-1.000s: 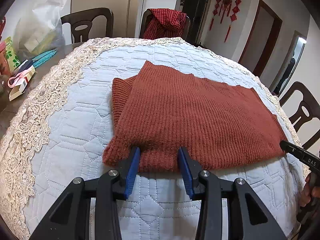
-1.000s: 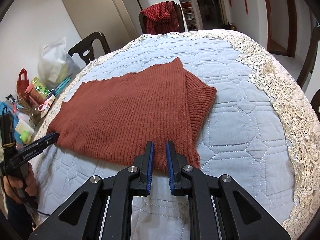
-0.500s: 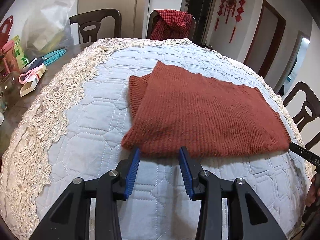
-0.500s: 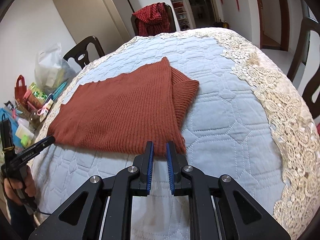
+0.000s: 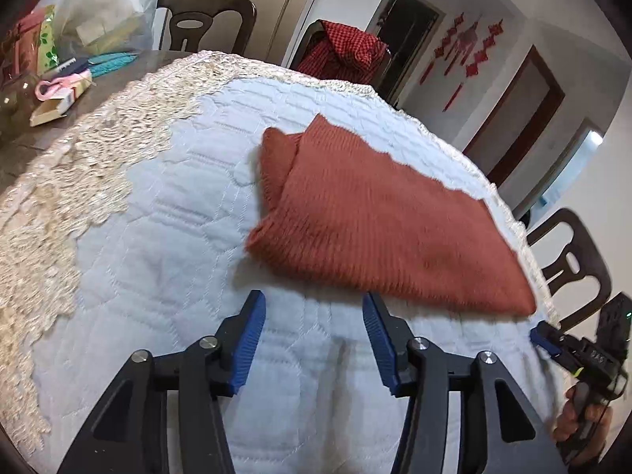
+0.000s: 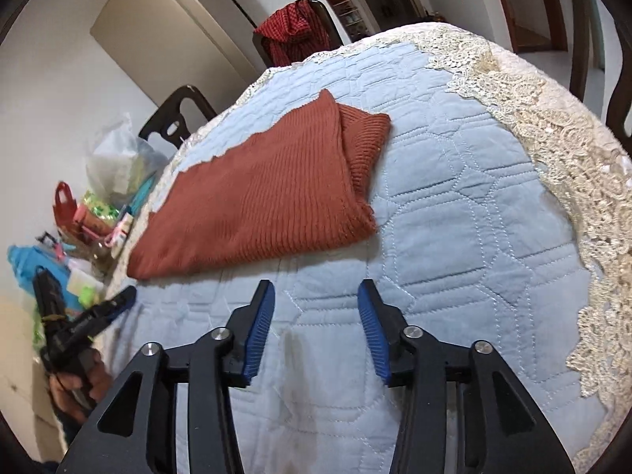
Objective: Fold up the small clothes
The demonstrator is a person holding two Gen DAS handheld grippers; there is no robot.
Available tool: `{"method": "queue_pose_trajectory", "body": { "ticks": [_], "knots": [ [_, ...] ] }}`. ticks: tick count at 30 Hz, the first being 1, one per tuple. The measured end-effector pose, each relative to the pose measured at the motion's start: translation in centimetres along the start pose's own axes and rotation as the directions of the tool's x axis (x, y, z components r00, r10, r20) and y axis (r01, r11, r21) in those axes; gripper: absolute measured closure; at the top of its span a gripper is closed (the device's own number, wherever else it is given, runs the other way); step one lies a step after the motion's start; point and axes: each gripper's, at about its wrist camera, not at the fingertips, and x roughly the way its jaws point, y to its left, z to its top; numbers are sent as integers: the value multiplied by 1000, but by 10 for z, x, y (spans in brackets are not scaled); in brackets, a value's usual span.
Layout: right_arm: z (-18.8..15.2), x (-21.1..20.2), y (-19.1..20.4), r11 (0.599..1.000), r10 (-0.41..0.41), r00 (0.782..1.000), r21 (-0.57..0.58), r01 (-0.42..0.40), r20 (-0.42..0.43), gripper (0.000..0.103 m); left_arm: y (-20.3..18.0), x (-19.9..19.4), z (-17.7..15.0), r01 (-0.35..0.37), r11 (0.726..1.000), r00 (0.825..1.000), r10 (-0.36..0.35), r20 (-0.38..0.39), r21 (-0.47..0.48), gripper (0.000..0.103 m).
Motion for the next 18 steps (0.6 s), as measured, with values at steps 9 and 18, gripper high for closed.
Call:
{"method": "queue_pose_trajectory", "body": {
  "ticks": [9, 18],
  "knots": [
    [20, 20, -11, 989, 93, 995, 117, -95, 29, 54, 12, 18, 20, 54, 990, 998, -52, 22, -128, 49],
    [28, 26, -24, 964, 123, 989, 225, -138, 79, 63, 16, 28, 26, 34, 988, 999, -31, 20, -150, 79]
  ]
}}
